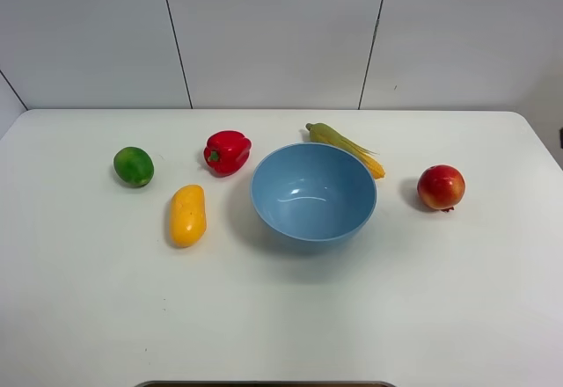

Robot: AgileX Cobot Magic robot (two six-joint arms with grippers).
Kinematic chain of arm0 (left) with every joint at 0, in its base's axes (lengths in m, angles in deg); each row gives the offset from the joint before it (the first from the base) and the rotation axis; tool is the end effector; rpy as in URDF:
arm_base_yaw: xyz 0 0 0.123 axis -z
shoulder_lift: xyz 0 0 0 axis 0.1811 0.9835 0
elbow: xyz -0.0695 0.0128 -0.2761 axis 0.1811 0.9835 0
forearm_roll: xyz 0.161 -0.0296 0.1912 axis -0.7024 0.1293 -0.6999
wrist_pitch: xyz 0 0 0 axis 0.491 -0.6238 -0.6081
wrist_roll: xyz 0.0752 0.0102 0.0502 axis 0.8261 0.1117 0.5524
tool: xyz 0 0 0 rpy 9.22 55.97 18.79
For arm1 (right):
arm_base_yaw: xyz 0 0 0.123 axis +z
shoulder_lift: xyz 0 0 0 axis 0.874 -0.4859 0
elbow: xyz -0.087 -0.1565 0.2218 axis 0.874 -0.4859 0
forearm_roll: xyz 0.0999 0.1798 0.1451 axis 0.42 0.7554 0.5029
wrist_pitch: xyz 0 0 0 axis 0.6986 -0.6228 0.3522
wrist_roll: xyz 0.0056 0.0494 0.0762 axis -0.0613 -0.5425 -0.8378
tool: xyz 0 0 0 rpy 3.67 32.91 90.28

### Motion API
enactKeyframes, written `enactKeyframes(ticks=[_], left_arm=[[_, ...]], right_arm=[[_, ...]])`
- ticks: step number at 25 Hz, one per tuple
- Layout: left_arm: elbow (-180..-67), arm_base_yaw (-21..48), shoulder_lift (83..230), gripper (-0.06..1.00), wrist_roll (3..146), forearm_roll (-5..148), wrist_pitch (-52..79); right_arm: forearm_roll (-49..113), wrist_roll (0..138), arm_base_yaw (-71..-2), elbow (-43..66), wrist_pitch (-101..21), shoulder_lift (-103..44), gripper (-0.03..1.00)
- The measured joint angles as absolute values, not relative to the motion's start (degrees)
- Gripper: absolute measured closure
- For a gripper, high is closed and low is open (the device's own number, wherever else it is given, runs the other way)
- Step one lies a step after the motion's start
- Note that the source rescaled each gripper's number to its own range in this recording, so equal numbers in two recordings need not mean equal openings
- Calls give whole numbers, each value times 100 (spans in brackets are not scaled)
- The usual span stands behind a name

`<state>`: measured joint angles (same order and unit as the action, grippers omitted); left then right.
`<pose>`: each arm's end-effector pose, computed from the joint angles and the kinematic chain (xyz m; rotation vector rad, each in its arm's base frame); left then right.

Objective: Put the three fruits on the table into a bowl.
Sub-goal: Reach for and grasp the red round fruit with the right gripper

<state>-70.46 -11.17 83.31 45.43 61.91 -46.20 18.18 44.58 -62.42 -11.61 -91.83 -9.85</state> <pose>-0.0035 -0.0051 0.2624 0.0786 2.1327 -0.0189 0.1616 -0.0123 0.3606 0.0351 2.4769 -0.1341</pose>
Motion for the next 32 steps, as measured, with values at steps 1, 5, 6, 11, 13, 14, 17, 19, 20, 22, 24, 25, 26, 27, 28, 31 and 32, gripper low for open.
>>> enactKeyframes(ticks=[1, 5, 6, 11, 13, 14, 17, 19, 20, 22, 24, 25, 26, 27, 28, 31, 32], left_arm=[[-7046, -1117, 8331, -6, 4543, 6191, -4620], [-7046, -1117, 8331, -6, 4543, 6191, -4620], [-7046, -1117, 8331, -6, 4543, 6191, -4620], [-7046, -1117, 8331, -6, 4543, 6191, -4620], [-7046, -1117, 8331, -6, 4543, 6191, -4620], [-7046, -1117, 8331, -6, 4543, 6191, -4620], [-7046, -1117, 8331, -6, 4543, 6191, -4620], [-7046, -1117, 8331, -6, 4543, 6191, -4620], [-7046, -1117, 8331, -6, 4543, 6191, -4620], [-7046, -1117, 8331, -6, 4543, 6191, -4620], [-7046, -1117, 8331, -6, 4543, 6191, -4620], [-7046, -1117, 8331, -6, 4543, 6191, -4620], [-7046, -1117, 8331, -6, 4543, 6191, -4620], [-7046, -1117, 8331, -6, 4543, 6191, -4620], [-7046, -1117, 8331, -6, 4543, 6191, -4620], [-7046, -1117, 8331, -6, 4543, 6191, -4620], [-7046, -1117, 8331, -6, 4543, 6191, -4620]], right_arm=[[1818, 4458, -6242, -1033, -9109, -1388, -3], [1823, 4582, -6242, -446, -9034, -2853, -3], [1829, 4582, -6242, -302, -9024, -3178, -3], [2404, 4990, -6242, 265, -8917, -4384, -3], [2745, 5243, -6242, 377, -8887, -4771, -3], [2855, 5326, -6242, 400, -8864, -4909, -3], [2930, 5431, -6242, 412, -8749, -5314, -3], [2937, 5460, -6242, 412, -8700, -5562, -3], [2937, 5472, -6242, 412, -8650, -5678, -3], [2937, 5477, -6242, 418, -8576, -5866, -3], [2937, 5488, -6242, 429, -8549, -6051, -3], [2937, 5488, -6242, 429, -8503, -6126, -3], [2937, 5488, -6242, 429, -8433, -6207, -3], [2937, 5488, -6242, 429, -8370, -6278, -3], [2937, 5488, -6242, 429, -8305, -6328, -3], [2937, 5493, -6242, 429, -8188, -6493, -3], [2937, 5493, -6242, 429, -8163, -6549, -3]])
